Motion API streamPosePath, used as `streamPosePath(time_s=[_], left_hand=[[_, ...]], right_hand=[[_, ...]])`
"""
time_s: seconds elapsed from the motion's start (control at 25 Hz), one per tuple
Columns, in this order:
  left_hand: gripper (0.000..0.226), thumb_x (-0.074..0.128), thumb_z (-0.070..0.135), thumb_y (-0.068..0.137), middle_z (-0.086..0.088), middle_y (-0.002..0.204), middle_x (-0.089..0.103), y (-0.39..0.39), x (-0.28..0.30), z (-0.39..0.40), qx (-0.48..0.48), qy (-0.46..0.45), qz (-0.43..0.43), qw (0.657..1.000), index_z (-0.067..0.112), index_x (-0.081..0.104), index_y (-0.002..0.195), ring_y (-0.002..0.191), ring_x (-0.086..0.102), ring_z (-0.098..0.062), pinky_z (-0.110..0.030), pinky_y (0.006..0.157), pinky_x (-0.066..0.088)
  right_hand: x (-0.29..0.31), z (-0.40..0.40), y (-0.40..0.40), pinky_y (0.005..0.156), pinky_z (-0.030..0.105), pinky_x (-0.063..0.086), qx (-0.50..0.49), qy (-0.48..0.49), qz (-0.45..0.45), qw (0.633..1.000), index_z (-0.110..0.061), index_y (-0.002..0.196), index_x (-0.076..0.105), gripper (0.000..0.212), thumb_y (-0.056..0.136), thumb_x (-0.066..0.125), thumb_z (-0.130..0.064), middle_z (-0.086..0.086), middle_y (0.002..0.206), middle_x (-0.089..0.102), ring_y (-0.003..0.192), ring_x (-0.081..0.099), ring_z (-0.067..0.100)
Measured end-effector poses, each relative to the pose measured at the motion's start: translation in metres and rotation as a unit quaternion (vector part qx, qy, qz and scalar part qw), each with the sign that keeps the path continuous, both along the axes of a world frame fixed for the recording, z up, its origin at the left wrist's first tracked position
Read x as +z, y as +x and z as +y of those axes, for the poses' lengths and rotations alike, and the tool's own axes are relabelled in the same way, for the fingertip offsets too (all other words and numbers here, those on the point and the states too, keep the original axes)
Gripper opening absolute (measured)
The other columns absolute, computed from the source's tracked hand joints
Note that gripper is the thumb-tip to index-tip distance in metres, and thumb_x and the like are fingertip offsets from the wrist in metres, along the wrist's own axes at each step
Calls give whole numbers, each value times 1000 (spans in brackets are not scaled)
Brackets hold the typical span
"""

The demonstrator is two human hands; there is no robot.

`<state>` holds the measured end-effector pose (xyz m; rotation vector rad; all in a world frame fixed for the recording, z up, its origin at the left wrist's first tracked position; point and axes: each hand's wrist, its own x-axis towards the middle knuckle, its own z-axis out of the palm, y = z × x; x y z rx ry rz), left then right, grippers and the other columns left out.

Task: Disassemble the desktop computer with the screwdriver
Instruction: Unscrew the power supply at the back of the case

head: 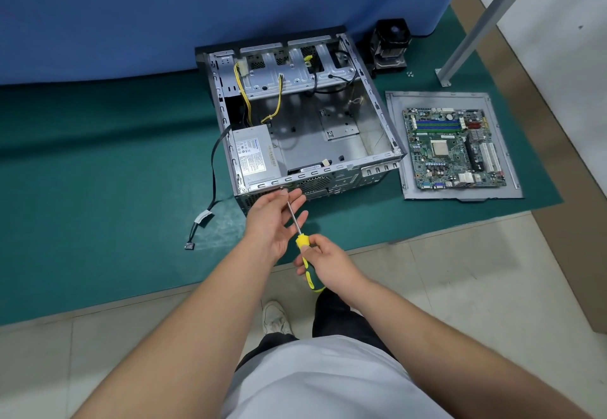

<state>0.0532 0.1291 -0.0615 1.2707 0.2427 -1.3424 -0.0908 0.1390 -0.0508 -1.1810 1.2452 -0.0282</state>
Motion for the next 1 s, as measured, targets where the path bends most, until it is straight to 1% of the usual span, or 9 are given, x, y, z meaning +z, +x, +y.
streamPosePath(time_s=[0.12,0.2,0.36,0.48,0.56,0.64,0.8,0.92,1.0], left_hand=[[13,56,9,105,-10,107,79,1,-1,0,8,5,1,1000,9,60,117,98,77,-22,-44,84,62],[10,57,11,105,-11,106,79,-1,-1,2,6,6,-11,1000,10,61,114,97,77,-22,-41,79,63],[12,61,22,104,-8,92,77,-5,-4,5,-44,40,-122,991,14,63,112,80,75,-17,-28,64,59],[9,66,20,101,-5,83,74,-9,-5,9,-64,56,-159,984,15,64,108,73,70,-16,-27,59,57],[8,71,16,97,-4,80,71,-11,-5,12,-65,70,-182,979,16,66,104,70,68,-16,-29,58,58],[14,77,12,91,-3,77,67,-12,-4,14,-68,83,-200,974,14,67,101,63,65,-17,-32,60,59],[22,85,9,83,-3,74,66,-16,-1,15,-69,107,-225,966,12,65,92,54,64,-19,-31,59,58],[15,81,7,87,-11,74,67,-14,0,15,-66,106,-197,972,9,65,88,53,64,-20,-28,56,57],[7,73,3,93,-12,74,67,-9,1,17,-67,90,-166,980,5,67,89,54,66,-19,-28,56,59]], right_hand=[[0,-1,-1,82,35,55,-10,3,-4,1000,-9,121,57,19,108,47,-19,12,100,72,81,68,20],[-2,1,0,83,40,57,-30,0,-5,1000,-10,117,59,17,106,49,-18,11,97,73,77,69,20],[-5,7,4,81,47,59,-55,-40,11,998,-15,101,63,11,102,53,-20,5,85,76,69,72,19],[-6,11,7,80,45,59,-44,-92,37,994,-20,92,61,10,97,60,-28,-2,75,76,67,72,15],[-8,12,8,76,42,56,-9,-160,98,982,-26,86,57,17,92,64,-41,-6,74,74,76,70,15],[-8,13,11,72,41,54,8,-199,148,969,-27,83,50,26,87,65,-48,-6,78,69,81,65,20],[-8,14,15,63,40,50,9,-234,171,957,-29,82,38,38,84,71,-48,-6,79,62,77,63,24],[-9,11,12,61,36,44,5,-186,139,973,-26,87,45,39,83,76,-48,-7,77,60,72,60,17],[-8,9,6,64,33,45,-14,-75,53,996,-19,96,55,34,89,75,-45,-4,80,62,72,59,14]])
